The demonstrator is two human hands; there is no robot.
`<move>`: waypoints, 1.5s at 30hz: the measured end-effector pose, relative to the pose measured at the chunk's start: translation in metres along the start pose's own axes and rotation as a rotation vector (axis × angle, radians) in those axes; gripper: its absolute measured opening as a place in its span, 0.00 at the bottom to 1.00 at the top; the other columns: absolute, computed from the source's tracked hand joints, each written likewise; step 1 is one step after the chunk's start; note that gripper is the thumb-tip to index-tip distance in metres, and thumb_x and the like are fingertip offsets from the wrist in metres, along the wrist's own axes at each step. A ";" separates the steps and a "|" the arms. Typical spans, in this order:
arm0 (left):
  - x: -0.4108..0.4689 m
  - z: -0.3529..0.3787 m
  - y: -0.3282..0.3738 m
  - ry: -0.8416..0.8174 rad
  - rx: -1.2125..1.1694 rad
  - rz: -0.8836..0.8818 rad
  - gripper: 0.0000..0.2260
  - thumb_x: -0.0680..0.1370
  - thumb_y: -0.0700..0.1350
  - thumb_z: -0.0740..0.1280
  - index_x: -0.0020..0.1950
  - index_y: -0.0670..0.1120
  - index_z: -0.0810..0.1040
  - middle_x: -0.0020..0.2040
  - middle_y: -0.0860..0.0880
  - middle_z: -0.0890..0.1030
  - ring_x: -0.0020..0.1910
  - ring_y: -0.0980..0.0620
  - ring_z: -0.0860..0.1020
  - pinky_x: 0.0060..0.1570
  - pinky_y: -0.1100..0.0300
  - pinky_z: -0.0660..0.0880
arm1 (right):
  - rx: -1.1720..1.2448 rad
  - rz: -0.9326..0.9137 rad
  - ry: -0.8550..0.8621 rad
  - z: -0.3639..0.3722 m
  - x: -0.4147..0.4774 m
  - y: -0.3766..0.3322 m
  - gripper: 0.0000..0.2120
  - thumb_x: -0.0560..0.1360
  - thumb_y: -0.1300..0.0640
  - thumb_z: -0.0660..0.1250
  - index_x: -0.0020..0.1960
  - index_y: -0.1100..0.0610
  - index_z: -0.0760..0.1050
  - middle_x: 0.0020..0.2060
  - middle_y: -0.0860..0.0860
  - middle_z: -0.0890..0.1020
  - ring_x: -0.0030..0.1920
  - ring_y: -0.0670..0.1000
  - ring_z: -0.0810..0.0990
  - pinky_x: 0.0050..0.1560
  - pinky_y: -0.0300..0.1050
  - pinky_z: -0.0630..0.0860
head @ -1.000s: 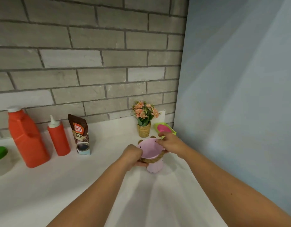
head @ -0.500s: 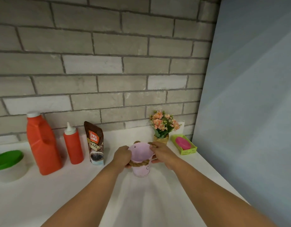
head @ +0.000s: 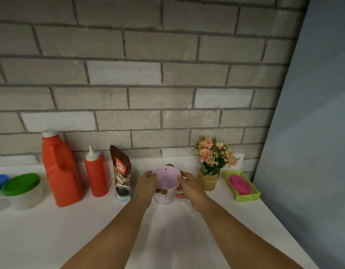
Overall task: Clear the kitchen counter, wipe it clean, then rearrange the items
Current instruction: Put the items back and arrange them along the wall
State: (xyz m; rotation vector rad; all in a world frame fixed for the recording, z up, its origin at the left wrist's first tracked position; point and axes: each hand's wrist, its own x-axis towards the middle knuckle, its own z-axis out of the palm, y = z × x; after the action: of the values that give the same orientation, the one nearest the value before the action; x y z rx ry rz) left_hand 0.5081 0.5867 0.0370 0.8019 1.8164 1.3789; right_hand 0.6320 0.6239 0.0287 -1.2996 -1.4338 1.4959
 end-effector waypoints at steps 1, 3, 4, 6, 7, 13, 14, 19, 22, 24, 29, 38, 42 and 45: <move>0.002 -0.001 -0.001 0.017 -0.029 0.002 0.13 0.80 0.41 0.55 0.61 0.41 0.71 0.57 0.40 0.73 0.55 0.40 0.74 0.58 0.46 0.73 | 0.002 -0.004 -0.013 0.003 0.003 0.001 0.18 0.81 0.55 0.56 0.69 0.57 0.65 0.62 0.58 0.74 0.55 0.57 0.77 0.38 0.40 0.78; 0.008 -0.002 -0.003 0.052 -0.077 -0.011 0.14 0.80 0.43 0.54 0.63 0.41 0.69 0.60 0.39 0.73 0.58 0.38 0.73 0.60 0.44 0.72 | 0.005 -0.007 -0.030 0.009 0.009 0.001 0.18 0.81 0.53 0.55 0.68 0.57 0.66 0.62 0.58 0.74 0.53 0.56 0.78 0.37 0.40 0.78; 0.010 -0.002 -0.004 0.065 -0.096 -0.024 0.17 0.80 0.44 0.54 0.67 0.42 0.67 0.62 0.39 0.73 0.59 0.38 0.73 0.61 0.44 0.71 | 0.015 -0.004 -0.040 0.012 0.011 0.001 0.17 0.81 0.53 0.55 0.67 0.57 0.67 0.60 0.58 0.75 0.51 0.55 0.78 0.38 0.40 0.78; 0.015 -0.001 -0.007 0.071 -0.161 -0.046 0.20 0.80 0.47 0.55 0.72 0.46 0.63 0.65 0.40 0.71 0.61 0.40 0.72 0.63 0.43 0.70 | 0.035 0.009 -0.060 0.018 0.017 0.003 0.16 0.81 0.53 0.55 0.64 0.59 0.70 0.54 0.58 0.76 0.47 0.53 0.78 0.39 0.41 0.78; 0.016 -0.001 -0.008 0.076 -0.188 -0.057 0.21 0.79 0.48 0.55 0.72 0.48 0.62 0.66 0.41 0.71 0.61 0.40 0.72 0.64 0.43 0.70 | 0.029 0.013 -0.061 0.019 0.019 0.003 0.16 0.81 0.53 0.55 0.63 0.60 0.70 0.52 0.57 0.76 0.47 0.53 0.77 0.40 0.41 0.78; 0.018 0.002 -0.016 0.155 -0.254 -0.048 0.20 0.76 0.41 0.60 0.68 0.43 0.66 0.63 0.39 0.72 0.60 0.40 0.72 0.61 0.46 0.70 | -0.053 -0.024 0.015 0.024 0.023 0.008 0.14 0.81 0.55 0.53 0.62 0.59 0.69 0.57 0.55 0.74 0.56 0.54 0.75 0.47 0.46 0.78; 0.017 0.002 -0.016 0.174 -0.255 -0.038 0.19 0.76 0.41 0.61 0.67 0.42 0.67 0.63 0.39 0.72 0.60 0.40 0.72 0.60 0.47 0.70 | -0.051 -0.033 0.033 0.024 0.025 0.008 0.12 0.81 0.55 0.53 0.60 0.58 0.68 0.58 0.55 0.74 0.56 0.54 0.75 0.49 0.49 0.79; 0.009 0.010 -0.020 0.242 -0.220 -0.056 0.23 0.77 0.45 0.61 0.71 0.42 0.62 0.68 0.41 0.67 0.64 0.39 0.69 0.59 0.49 0.69 | 0.021 0.020 0.015 0.024 0.029 0.000 0.16 0.81 0.51 0.53 0.67 0.52 0.59 0.58 0.56 0.75 0.55 0.57 0.78 0.40 0.46 0.78; -0.002 0.016 -0.022 0.272 -0.254 -0.051 0.23 0.78 0.45 0.60 0.72 0.43 0.60 0.69 0.41 0.67 0.66 0.40 0.68 0.63 0.48 0.68 | -0.025 0.003 -0.043 0.029 0.027 0.000 0.19 0.81 0.51 0.52 0.71 0.52 0.57 0.54 0.54 0.75 0.50 0.55 0.78 0.40 0.46 0.77; -0.005 0.018 -0.023 0.248 -0.304 -0.036 0.21 0.80 0.44 0.57 0.73 0.44 0.60 0.69 0.42 0.68 0.66 0.41 0.68 0.65 0.50 0.67 | -0.026 -0.010 -0.059 0.032 0.027 0.002 0.18 0.82 0.52 0.52 0.70 0.52 0.59 0.55 0.55 0.75 0.48 0.54 0.78 0.39 0.44 0.76; -0.008 0.013 -0.026 0.246 -0.298 -0.016 0.19 0.80 0.41 0.53 0.72 0.45 0.62 0.69 0.42 0.68 0.67 0.41 0.68 0.66 0.48 0.67 | -0.019 -0.006 -0.087 0.029 0.025 0.005 0.18 0.82 0.53 0.51 0.71 0.52 0.60 0.54 0.54 0.75 0.49 0.54 0.78 0.45 0.47 0.77; -0.029 0.043 -0.054 0.184 -0.227 -0.078 0.05 0.78 0.39 0.57 0.50 0.44 0.72 0.51 0.42 0.75 0.53 0.40 0.73 0.57 0.47 0.73 | -0.051 0.010 0.202 -0.033 0.014 0.035 0.13 0.76 0.61 0.62 0.61 0.58 0.71 0.45 0.55 0.76 0.42 0.53 0.76 0.41 0.48 0.77; -0.038 0.073 -0.046 0.009 -0.186 -0.008 0.08 0.77 0.39 0.58 0.40 0.49 0.72 0.43 0.46 0.76 0.45 0.45 0.74 0.49 0.52 0.72 | -0.146 -0.081 0.461 -0.071 0.011 0.044 0.13 0.73 0.63 0.66 0.57 0.63 0.73 0.44 0.55 0.76 0.49 0.57 0.76 0.49 0.47 0.73; -0.036 0.094 -0.038 -0.126 -0.112 0.007 0.07 0.78 0.42 0.58 0.47 0.48 0.76 0.52 0.45 0.78 0.52 0.45 0.76 0.59 0.48 0.72 | -0.144 -0.091 0.444 -0.089 0.012 0.041 0.25 0.72 0.60 0.71 0.66 0.62 0.67 0.55 0.58 0.76 0.59 0.58 0.75 0.55 0.46 0.70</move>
State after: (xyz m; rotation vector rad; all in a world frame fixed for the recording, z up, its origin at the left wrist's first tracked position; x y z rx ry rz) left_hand 0.6039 0.5978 -0.0105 0.8175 1.6274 1.3897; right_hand 0.7199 0.6548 -0.0038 -1.5167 -1.3002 0.9787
